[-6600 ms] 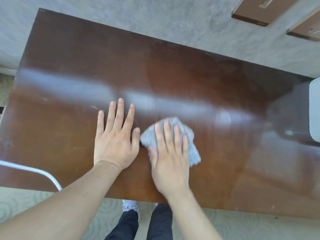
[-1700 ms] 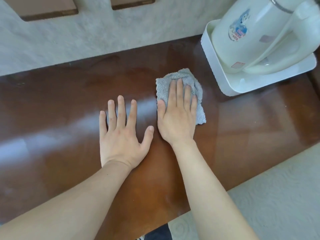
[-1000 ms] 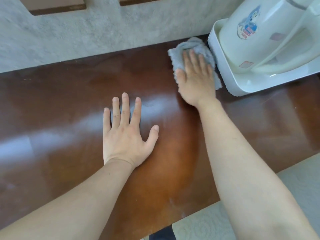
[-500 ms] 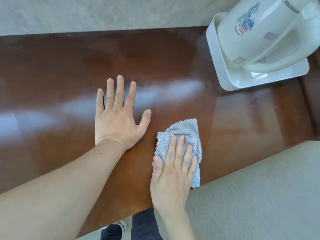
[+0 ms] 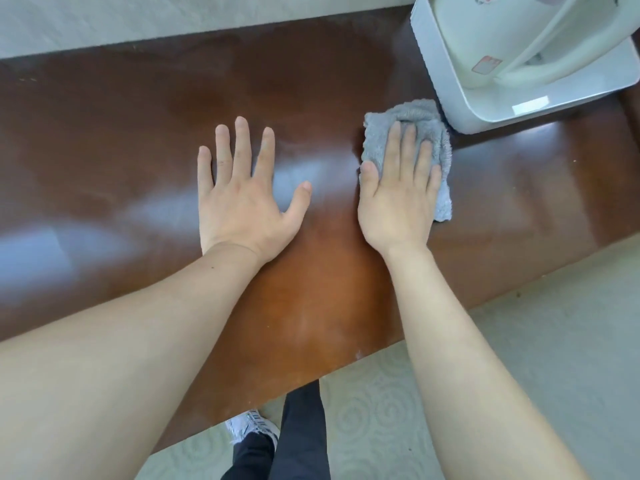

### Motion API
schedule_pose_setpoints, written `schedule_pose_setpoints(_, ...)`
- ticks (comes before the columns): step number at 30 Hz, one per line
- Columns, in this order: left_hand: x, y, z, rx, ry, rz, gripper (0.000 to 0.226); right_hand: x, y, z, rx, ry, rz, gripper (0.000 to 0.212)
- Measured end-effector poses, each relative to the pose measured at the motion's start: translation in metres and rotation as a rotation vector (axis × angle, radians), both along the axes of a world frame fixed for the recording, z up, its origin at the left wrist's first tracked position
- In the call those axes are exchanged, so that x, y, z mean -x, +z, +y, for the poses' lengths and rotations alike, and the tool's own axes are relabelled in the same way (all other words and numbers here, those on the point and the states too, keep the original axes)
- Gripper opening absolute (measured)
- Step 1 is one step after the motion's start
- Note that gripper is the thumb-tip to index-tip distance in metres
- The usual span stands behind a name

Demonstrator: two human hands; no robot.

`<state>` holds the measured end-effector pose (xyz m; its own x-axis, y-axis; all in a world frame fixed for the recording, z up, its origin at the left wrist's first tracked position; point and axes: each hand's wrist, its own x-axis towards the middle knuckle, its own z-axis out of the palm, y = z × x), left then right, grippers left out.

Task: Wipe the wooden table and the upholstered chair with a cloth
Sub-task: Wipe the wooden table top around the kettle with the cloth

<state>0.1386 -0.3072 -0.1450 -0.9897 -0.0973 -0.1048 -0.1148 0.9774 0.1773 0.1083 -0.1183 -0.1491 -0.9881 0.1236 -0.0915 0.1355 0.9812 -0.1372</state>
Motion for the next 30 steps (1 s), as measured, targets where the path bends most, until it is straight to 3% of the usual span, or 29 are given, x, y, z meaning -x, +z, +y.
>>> schedule_pose_setpoints(7,0.001,0.001,-0.001,-0.010,0.002,0.011,0.084,-0.163,0.008,-0.016,0.041,0.009,-0.077,0.060)
schedule_pose_setpoints(10,0.001,0.002,-0.001,-0.020,-0.001,0.005,0.084,-0.128,0.008,0.013,0.025,0.018,-0.082,0.060)
schedule_pose_setpoints(17,0.000,0.002,-0.002,-0.041,0.004,0.019,0.086,-0.004,0.002,0.085,0.013,-0.224,-0.050,0.059)
schedule_pose_setpoints(20,-0.001,0.002,-0.001,-0.043,-0.007,0.013,0.087,-0.039,0.005,0.052,0.009,-0.220,-0.023,0.062)
schedule_pose_setpoints(25,0.000,0.002,-0.003,-0.065,-0.001,0.039,0.085,-0.167,0.011,-0.027,0.030,0.048,-0.064,0.060)
schedule_pose_setpoints(30,0.000,0.001,-0.002,-0.049,-0.009,0.034,0.084,-0.113,0.008,0.019,-0.005,0.103,-0.073,0.060)
